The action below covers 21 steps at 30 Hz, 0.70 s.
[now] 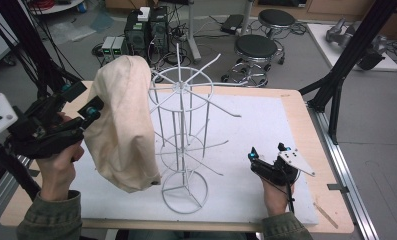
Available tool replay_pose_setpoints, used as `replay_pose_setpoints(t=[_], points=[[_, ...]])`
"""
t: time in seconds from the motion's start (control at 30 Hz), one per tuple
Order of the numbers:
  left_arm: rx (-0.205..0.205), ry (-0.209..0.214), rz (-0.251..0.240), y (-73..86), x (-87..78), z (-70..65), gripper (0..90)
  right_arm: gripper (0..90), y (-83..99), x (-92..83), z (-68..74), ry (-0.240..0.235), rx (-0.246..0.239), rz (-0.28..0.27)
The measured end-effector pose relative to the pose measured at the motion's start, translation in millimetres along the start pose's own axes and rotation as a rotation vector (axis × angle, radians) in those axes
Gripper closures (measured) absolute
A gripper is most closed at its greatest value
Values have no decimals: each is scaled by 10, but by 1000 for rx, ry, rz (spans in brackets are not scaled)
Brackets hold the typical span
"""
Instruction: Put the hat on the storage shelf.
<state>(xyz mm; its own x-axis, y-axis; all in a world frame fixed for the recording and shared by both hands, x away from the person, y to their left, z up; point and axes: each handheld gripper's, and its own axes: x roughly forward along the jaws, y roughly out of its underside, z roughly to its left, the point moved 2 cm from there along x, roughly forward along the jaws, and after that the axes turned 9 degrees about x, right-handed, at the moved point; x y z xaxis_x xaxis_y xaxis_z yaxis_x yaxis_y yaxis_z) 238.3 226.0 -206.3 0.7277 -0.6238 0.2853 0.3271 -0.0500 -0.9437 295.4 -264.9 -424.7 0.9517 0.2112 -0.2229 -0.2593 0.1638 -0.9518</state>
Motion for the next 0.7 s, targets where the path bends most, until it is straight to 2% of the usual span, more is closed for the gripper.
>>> replay_pose_setpoints(t=[0.2, 0.43, 0.53, 0.7], points=[[7, -25, -1, -36, -44, 32, 389, 49, -1, -2, 2, -2, 0, -1], [6, -55, 11, -1, -65, 78, 378, 49, -1, -4, -8, 1, -10, 0], [19, -90, 26, 21, -107, 114, 368, 49, -1, -6, -10, 2, -13, 1], [12, -162, 43, 85, -236, 213, 352, 49, 0, -3, 0, 0, -1, 1]])
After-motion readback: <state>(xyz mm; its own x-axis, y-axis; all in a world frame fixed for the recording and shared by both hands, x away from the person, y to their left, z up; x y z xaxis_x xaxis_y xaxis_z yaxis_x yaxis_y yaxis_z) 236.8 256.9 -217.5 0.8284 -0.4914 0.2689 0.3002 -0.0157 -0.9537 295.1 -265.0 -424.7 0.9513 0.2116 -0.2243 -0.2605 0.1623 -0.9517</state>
